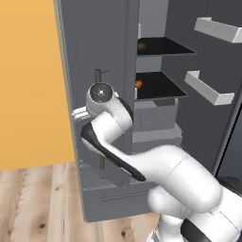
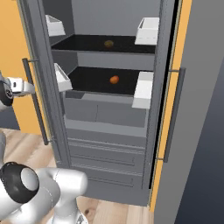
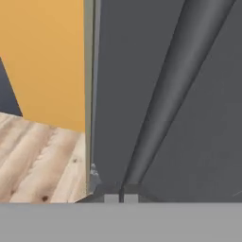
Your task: Retrieve the kiwi and mango from the fridge and place them into the bowl on the dining table.
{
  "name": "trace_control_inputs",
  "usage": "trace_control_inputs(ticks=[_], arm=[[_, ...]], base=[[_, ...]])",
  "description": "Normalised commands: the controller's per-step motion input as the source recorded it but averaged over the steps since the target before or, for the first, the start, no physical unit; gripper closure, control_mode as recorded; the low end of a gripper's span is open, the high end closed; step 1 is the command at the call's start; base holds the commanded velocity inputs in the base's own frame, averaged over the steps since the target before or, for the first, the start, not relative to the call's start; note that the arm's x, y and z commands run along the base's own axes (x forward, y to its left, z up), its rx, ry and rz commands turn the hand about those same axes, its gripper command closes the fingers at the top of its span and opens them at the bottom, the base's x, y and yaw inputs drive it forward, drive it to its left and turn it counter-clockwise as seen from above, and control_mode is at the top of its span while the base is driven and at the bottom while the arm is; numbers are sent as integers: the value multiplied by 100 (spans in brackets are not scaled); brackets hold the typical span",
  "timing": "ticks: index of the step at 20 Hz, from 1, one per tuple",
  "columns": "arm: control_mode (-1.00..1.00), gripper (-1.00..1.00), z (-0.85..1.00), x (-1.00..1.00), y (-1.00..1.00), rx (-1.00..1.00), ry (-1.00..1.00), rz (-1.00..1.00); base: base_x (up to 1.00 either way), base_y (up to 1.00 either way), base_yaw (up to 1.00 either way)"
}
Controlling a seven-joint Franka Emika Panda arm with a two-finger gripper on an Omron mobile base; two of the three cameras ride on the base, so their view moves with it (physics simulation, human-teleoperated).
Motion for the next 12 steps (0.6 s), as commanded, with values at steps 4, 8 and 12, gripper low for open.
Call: trace_control_inputs(ticks=[4, 8, 12], arm=[[-100, 100, 86, -100, 42, -9, -27, 0], [-100, 100, 100, -97, 0, -1, -4, 0], [-100, 100, 100, -71, -30, 0, 0, -3]], base=[[0, 0, 0], [0, 0, 0], [0, 0, 0]])
